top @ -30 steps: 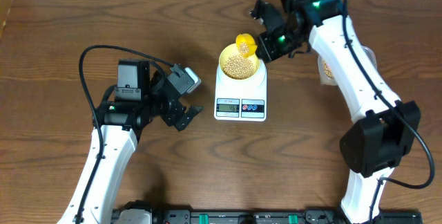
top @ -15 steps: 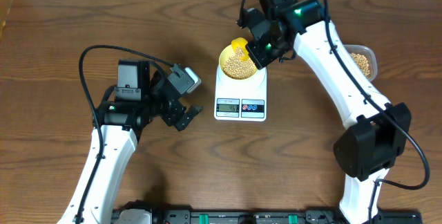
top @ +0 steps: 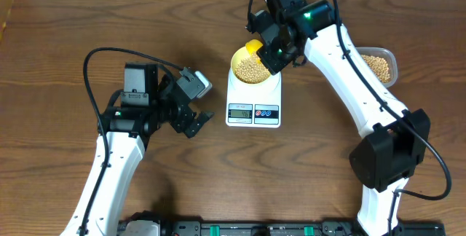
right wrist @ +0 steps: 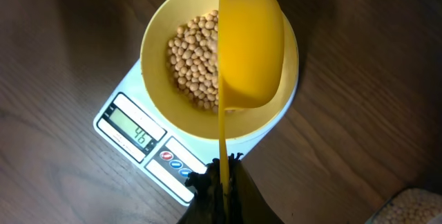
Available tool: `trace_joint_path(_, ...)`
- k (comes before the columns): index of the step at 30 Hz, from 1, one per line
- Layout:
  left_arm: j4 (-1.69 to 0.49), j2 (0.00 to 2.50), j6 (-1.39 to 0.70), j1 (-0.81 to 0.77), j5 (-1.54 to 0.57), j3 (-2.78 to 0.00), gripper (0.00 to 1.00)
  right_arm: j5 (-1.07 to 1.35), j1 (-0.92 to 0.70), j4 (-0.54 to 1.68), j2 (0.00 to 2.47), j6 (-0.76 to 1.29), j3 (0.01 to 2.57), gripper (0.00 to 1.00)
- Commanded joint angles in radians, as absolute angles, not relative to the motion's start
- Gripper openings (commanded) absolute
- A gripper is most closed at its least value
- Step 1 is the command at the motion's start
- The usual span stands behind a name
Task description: Scoop item into bowl and weigh 50g on scale
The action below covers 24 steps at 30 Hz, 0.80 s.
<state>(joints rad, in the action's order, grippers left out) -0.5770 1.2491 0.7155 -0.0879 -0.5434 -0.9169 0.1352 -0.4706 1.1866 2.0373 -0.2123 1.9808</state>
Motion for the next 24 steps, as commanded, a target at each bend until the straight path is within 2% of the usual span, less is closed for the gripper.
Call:
trace_joint_path(1,-0.580,1.255,0.733,-0.085,-0.538,-0.919,0.98,0.178,-0.469,1.185,2.014,-0.224,1.984,0.01)
trace_joint_path(14,-0.580,1.255,0.733,-0.085,-0.538,-0.919,0.98,0.459,-0.338,1.190,2.014,-0.215,1.984,0.01)
trace_joint_path(24,-0.580,1.255,0.733,-0.085,-0.538,-0.919,0.98,0.535,-0.293,1.197,2.014,-0.215,1.984,0.01)
